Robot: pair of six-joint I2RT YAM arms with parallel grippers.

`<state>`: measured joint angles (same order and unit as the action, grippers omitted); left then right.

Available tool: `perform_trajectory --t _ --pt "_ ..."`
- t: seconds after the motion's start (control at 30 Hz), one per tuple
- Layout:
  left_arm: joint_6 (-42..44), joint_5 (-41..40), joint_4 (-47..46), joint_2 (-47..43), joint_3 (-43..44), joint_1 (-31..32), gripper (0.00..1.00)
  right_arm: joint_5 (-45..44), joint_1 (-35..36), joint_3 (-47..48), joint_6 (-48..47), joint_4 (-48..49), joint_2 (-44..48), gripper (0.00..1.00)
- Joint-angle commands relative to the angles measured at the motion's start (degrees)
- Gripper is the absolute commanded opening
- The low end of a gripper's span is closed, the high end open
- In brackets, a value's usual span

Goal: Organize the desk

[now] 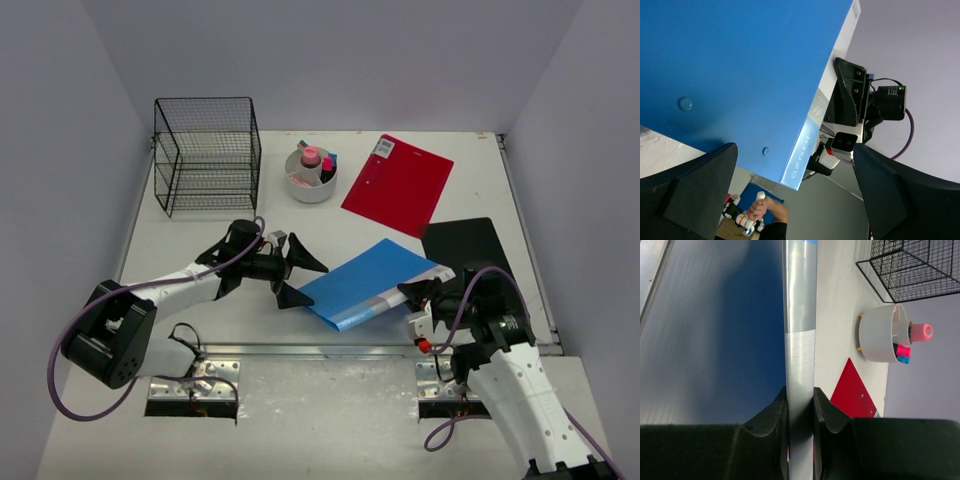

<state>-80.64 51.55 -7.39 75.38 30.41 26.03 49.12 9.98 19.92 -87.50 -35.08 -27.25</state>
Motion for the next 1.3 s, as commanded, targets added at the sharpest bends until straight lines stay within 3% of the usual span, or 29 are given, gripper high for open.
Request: perform_trajectory --t 0.0,0.17,0.4,0.8,1.0,1.13,1.27 --pt "-3.0 0.3 -4.4 0.1 0.3 0.5 0.98 0.3 0.6 0.0 0.8 8.7 -0.7 0.0" --pt "3.6 0.4 1.1 -3.2 2.4 -3.7 0.99 -7.1 0.8 -1.6 11.6 16.2 -0.6 0.0" --pt "7.2 1.6 7.2 -5.7 2.2 -8.3 0.99 -7.0 0.8 -4.2 11.9 22.4 1.2 0.0" --pt "-0.1 1.1 0.8 -0.3 1.5 -4.2 0.96 -4.6 1.5 -2.5 11.4 29.3 -2.2 0.0" --pt "-3.1 -0.4 -0.6 3.6 5.7 -1.9 0.95 -2.7 2.7 -3.5 9.4 31.1 -1.8 0.0" --pt "-5.3 -1.0 -3.0 6.8 9.0 -0.7 0.89 -1.0 3.1 -3.0 9.0 30.0 -1.4 0.0" --pt "-8.2 -1.5 -7.8 9.4 13.3 -0.2 0.75 3.5 3.1 -4.0 5.4 25.5 1.7 0.0"
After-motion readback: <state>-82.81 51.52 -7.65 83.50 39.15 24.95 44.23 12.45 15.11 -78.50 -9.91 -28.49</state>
